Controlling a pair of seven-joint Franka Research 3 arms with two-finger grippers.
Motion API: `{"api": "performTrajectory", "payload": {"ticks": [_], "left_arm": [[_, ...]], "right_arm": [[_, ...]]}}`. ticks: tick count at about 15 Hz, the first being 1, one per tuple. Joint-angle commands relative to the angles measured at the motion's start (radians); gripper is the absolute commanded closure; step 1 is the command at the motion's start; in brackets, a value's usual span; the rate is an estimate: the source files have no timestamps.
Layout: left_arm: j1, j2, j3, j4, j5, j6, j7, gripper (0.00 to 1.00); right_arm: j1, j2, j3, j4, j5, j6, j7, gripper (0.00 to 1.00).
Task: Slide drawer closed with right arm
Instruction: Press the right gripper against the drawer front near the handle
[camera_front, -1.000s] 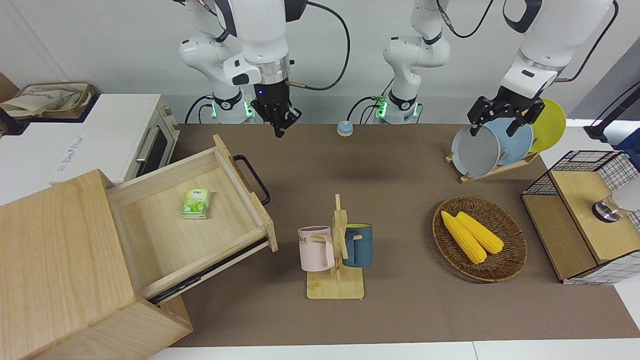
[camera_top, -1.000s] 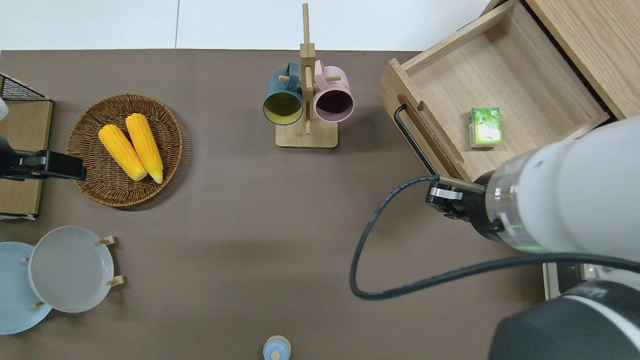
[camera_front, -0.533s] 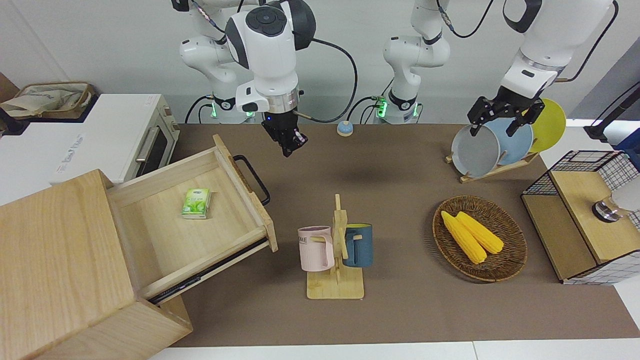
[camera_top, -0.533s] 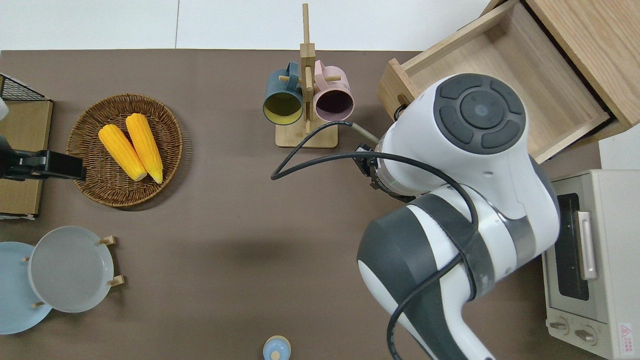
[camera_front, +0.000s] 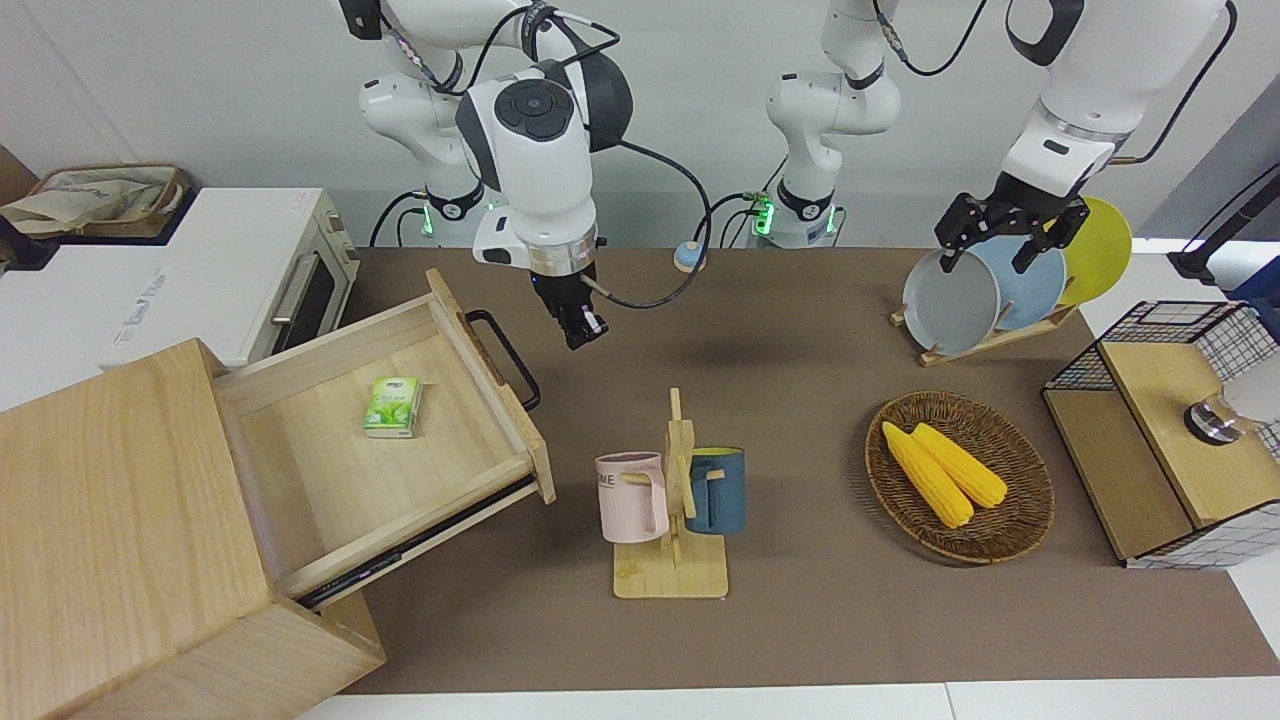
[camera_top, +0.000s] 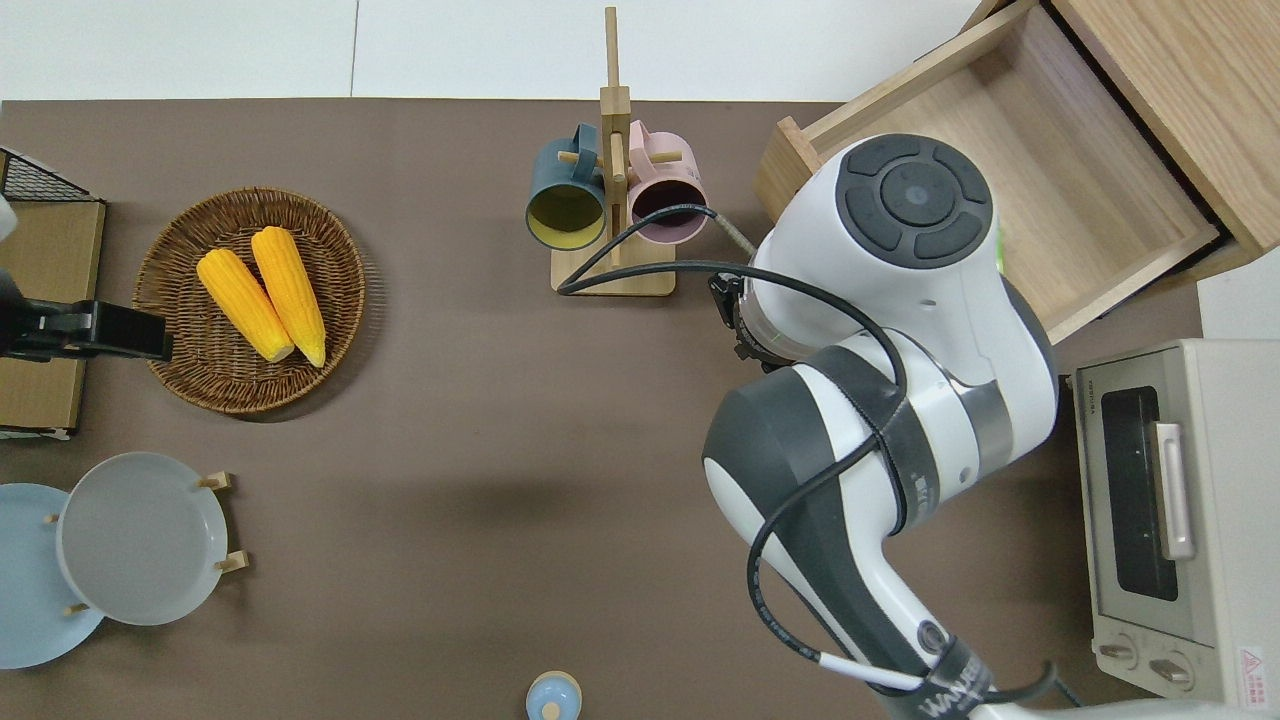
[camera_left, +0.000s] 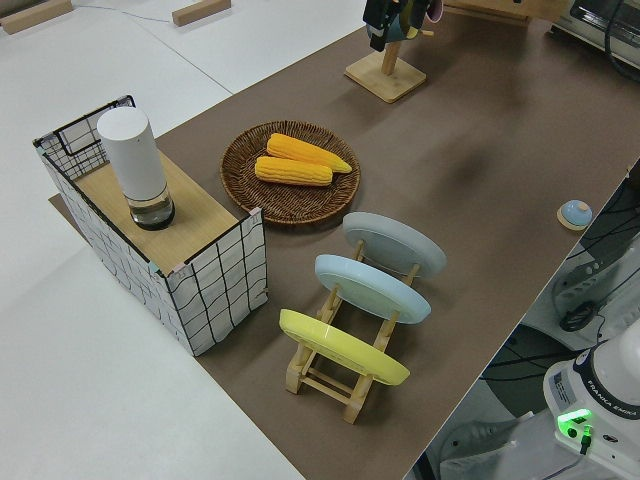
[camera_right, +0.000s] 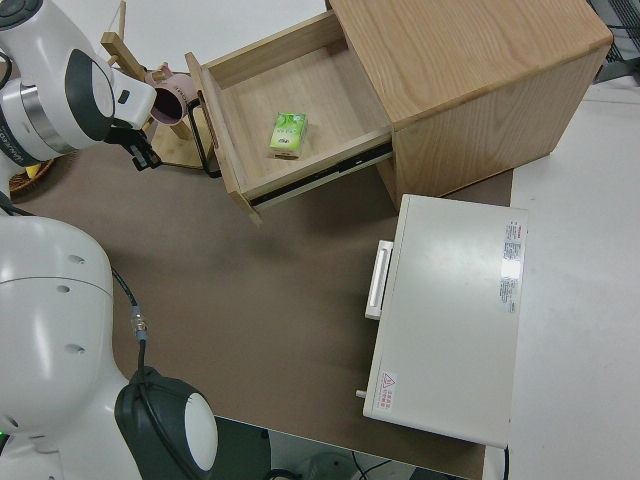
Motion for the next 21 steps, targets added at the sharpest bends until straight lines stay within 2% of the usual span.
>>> {"api": "performTrajectory", "payload": {"ticks": [1, 11, 15, 19, 21], "left_arm": [[-0.017, 0.012, 0.016, 0.020, 0.014, 0.001, 0.006, 0.00], [-0.017, 0.012, 0.016, 0.020, 0.015, 0.001, 0.006, 0.00], [-0.017, 0.012, 0.016, 0.020, 0.014, 0.001, 0.006, 0.00], [-0.017, 0.012, 0.016, 0.020, 0.014, 0.001, 0.006, 0.00], [-0.017, 0.012, 0.016, 0.020, 0.014, 0.001, 0.006, 0.00]], "right_arm": [[0.008, 0.039, -0.013, 0.018, 0.013, 0.019, 0.052, 1.000], [-0.001, 0.066, -0.068, 0.018, 0.002, 0.120, 0.028, 1.000], [-0.018, 0.072, -0.073, 0.021, 0.002, 0.137, -0.023, 1.000], [-0.020, 0.086, -0.108, 0.043, 0.004, 0.138, -0.080, 1.000], [-0.039, 0.094, -0.111, 0.063, 0.005, 0.138, -0.106, 1.000]]}}
